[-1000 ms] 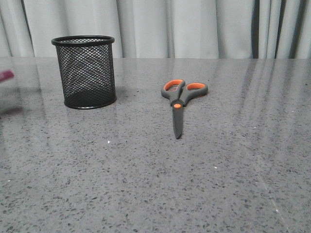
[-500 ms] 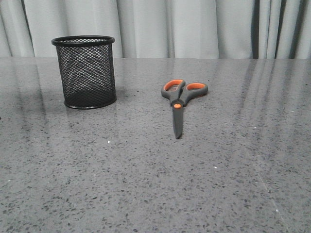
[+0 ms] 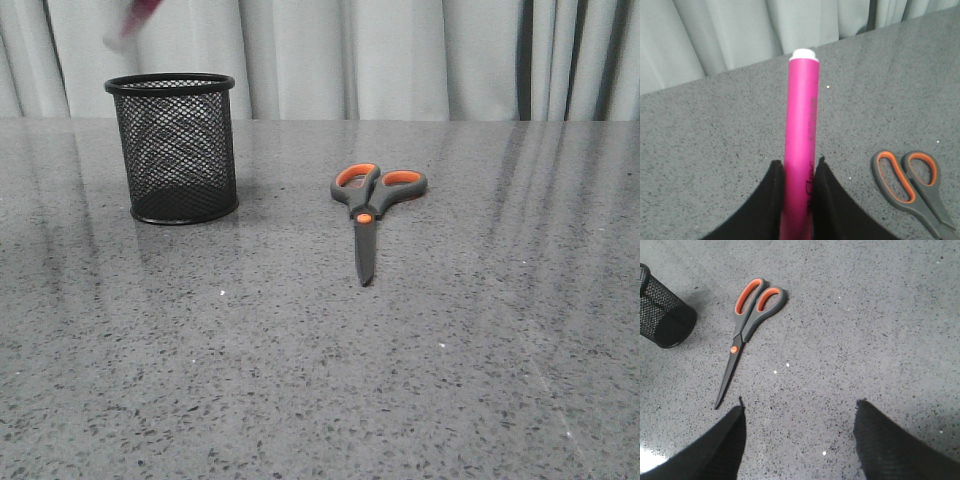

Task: Put pen and scissors into bin
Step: 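Close the left gripper on the highlighter and lift it, then carry the highlighter over the mesh cup and drop it in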

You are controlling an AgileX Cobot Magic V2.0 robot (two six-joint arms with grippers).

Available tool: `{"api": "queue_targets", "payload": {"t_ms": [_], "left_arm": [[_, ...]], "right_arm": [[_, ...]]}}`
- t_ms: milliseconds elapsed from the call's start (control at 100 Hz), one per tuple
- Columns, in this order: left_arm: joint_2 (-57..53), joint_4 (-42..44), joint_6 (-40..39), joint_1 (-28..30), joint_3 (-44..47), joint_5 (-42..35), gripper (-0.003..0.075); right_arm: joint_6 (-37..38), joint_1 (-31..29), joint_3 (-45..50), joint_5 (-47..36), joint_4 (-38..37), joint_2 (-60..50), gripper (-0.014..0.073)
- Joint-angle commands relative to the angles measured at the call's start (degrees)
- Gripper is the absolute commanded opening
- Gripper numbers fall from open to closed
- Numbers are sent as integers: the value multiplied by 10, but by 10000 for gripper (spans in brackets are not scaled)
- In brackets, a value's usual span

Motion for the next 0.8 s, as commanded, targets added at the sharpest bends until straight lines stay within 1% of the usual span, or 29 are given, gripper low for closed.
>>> {"api": "queue_targets", "payload": {"t_ms": [0, 200, 450, 790], "left_arm": [[2, -12, 1, -8, -17, -51, -22], [33, -12, 1, -8, -17, -63, -22], [36, -12, 1, -8, -17, -63, -22], [44, -12, 1, -8, -17, -30, -22]], "right_arm": [[-3, 0, -19, -27, 18, 3, 421], [-3, 0, -19, -27, 18, 3, 421], [-3, 0, -19, -27, 18, 3, 421], [-3, 0, -19, -27, 18, 3, 421]]}}
